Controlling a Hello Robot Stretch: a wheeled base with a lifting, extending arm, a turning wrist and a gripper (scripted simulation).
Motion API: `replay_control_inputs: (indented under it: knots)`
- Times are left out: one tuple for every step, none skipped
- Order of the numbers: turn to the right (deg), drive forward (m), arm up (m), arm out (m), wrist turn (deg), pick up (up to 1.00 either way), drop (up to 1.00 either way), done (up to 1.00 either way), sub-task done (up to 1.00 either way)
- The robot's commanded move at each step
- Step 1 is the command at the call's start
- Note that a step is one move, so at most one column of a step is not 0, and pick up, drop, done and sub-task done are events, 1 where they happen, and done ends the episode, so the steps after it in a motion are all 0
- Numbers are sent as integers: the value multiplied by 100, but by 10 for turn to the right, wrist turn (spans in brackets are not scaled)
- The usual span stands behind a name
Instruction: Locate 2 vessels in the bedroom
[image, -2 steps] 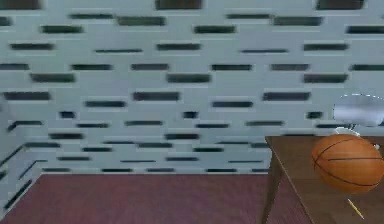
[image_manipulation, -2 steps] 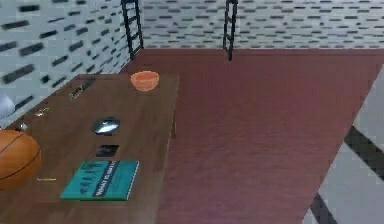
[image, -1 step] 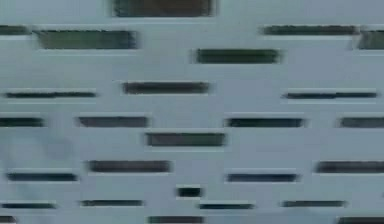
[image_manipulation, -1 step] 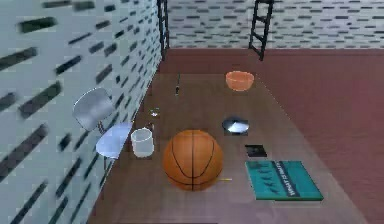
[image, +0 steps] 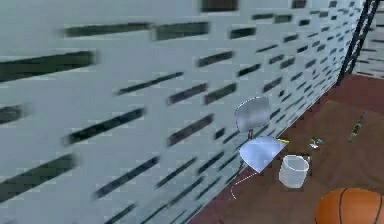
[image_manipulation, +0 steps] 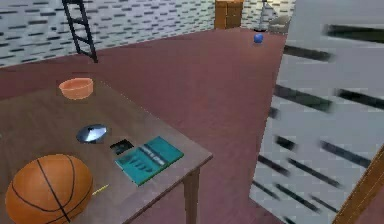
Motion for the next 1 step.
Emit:
replay_control_inputs:
  knots:
    - [300,0,0,0,0,0,0,0,0]
